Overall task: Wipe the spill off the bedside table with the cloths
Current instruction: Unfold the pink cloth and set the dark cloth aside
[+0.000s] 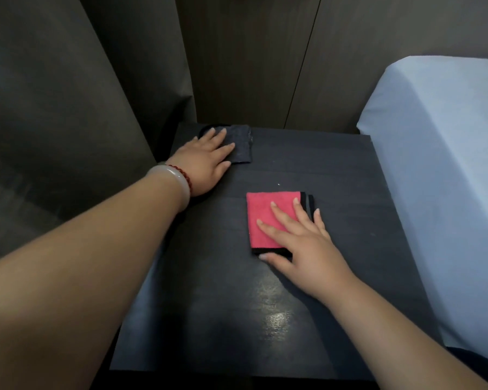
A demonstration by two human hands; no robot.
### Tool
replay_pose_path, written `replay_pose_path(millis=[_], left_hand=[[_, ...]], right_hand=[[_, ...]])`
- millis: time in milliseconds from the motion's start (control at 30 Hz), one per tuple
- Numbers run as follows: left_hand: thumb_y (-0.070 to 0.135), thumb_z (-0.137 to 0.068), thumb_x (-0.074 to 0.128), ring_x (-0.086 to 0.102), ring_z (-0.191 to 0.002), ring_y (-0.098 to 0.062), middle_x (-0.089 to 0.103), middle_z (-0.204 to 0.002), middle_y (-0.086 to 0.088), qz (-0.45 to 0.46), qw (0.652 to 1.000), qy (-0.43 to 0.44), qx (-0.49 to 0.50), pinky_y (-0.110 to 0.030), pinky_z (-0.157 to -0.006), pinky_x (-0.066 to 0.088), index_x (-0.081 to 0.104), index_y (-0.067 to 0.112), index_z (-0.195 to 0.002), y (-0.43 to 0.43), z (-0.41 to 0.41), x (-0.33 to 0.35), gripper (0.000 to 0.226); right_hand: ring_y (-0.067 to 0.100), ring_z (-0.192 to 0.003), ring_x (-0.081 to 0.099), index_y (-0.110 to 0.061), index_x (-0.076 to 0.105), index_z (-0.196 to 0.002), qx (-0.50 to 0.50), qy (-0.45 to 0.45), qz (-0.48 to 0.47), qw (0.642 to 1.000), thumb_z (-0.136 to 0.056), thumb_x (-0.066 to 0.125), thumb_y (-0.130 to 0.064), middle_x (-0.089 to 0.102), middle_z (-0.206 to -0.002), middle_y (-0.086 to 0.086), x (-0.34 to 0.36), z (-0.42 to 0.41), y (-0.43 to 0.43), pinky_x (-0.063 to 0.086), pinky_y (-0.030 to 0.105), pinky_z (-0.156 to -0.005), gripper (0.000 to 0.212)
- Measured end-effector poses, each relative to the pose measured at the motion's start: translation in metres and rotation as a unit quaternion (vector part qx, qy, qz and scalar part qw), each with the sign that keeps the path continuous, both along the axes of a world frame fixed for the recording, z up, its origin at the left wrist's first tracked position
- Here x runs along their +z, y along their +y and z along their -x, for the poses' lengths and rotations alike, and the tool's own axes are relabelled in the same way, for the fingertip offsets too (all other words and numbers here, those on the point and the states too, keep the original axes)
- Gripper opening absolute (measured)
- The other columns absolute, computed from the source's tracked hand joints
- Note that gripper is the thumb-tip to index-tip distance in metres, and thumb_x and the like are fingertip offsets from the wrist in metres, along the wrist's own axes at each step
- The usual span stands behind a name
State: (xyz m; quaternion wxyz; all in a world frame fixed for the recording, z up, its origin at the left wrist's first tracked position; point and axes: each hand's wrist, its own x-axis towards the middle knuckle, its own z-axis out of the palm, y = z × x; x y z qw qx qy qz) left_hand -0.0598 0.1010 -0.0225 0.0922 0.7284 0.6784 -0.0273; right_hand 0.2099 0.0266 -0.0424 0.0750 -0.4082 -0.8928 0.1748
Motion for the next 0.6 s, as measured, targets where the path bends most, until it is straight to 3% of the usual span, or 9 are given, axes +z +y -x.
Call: replay_pose_path(millis=[100, 167, 233, 333, 433, 500, 600], left_hand=[[0.030, -0.102, 0.037, 0.011, -0.147, -0.023, 0.020, -0.159, -0.008, -0.102, 0.984, -0.144, -0.032, -0.038, -0.119, 0.012, 0.035, 0.017, -0.147, -0.014, -0.026, 0.004, 0.047], [0.027, -0.101, 0.041, 0.020, -0.145, -0.020, 0.035, -0.152, -0.008, -0.131, 0.959, -0.251, -0.014, -0.030, -0.118, 0.015, 0.048, 0.013, -0.139, -0.030, -0.045, 0.006, 0.041], [0.032, -0.100, 0.044, 0.028, -0.142, -0.014, 0.044, -0.147, -0.005, -0.142, 0.932, -0.331, 0.040, -0.024, -0.115, 0.018, 0.055, 0.015, -0.134, -0.048, -0.063, 0.008, 0.039], [0.051, -0.092, 0.052, 0.044, -0.129, -0.007, 0.055, -0.137, 0.002, -0.151, 0.903, -0.388, 0.106, -0.021, -0.111, 0.029, 0.059, 0.022, -0.130, -0.076, -0.081, 0.011, 0.049], [0.069, -0.076, 0.055, 0.055, -0.113, 0.002, 0.062, -0.124, 0.011, -0.117, 0.866, -0.467, 0.136, -0.026, -0.103, 0.042, 0.060, 0.031, -0.127, -0.093, -0.093, 0.015, 0.064], [0.068, -0.071, 0.063, 0.053, -0.119, -0.002, 0.057, -0.131, 0.008, -0.094, 0.858, -0.479, 0.159, -0.031, -0.104, 0.043, 0.052, 0.032, -0.134, -0.096, -0.098, 0.017, 0.073], [0.061, -0.074, 0.068, 0.051, -0.123, -0.013, 0.053, -0.136, 0.003, -0.037, 0.872, -0.449, 0.193, -0.035, -0.104, 0.043, 0.030, 0.032, -0.146, -0.093, -0.098, 0.017, 0.086]], right_hand=[[0.018, -0.141, 0.027, -0.030, 0.063, -0.120, -0.071, 0.111, -0.023, 0.991, -0.088, 0.037, -0.054, 0.049, -0.140, -0.007, -0.001, 0.008, 0.004, 0.007, 0.047, -0.117, 0.048], [0.013, -0.130, 0.043, -0.024, 0.067, -0.116, -0.130, 0.203, 0.023, 0.970, -0.091, 0.043, -0.047, 0.059, -0.130, -0.006, 0.013, 0.018, 0.008, 0.021, 0.034, -0.115, 0.041], [0.011, -0.109, 0.056, -0.017, 0.070, -0.108, -0.183, 0.284, 0.094, 0.937, -0.096, 0.046, -0.037, 0.067, -0.113, -0.002, 0.032, 0.024, 0.014, 0.038, 0.021, -0.097, 0.033], [0.025, -0.083, 0.062, -0.009, 0.064, -0.083, -0.273, 0.321, 0.171, 0.890, -0.096, 0.043, -0.042, 0.067, -0.084, 0.011, 0.056, 0.025, 0.022, 0.046, 0.035, -0.074, 0.041], [0.021, -0.083, 0.067, -0.019, 0.070, -0.078, -0.333, 0.395, 0.266, 0.814, -0.092, 0.049, -0.039, 0.072, -0.081, 0.002, 0.069, 0.029, 0.025, 0.051, 0.039, -0.080, 0.032], [0.018, -0.083, 0.066, -0.022, 0.070, -0.075, -0.343, 0.416, 0.276, 0.796, -0.089, 0.051, -0.040, 0.072, -0.079, -0.003, 0.072, 0.031, 0.027, 0.051, 0.042, -0.082, 0.030], [0.023, -0.081, 0.062, -0.011, 0.064, -0.083, -0.361, 0.434, 0.248, 0.787, -0.085, 0.048, -0.048, 0.067, -0.080, 0.005, 0.074, 0.031, 0.028, 0.050, 0.043, -0.078, 0.040]])
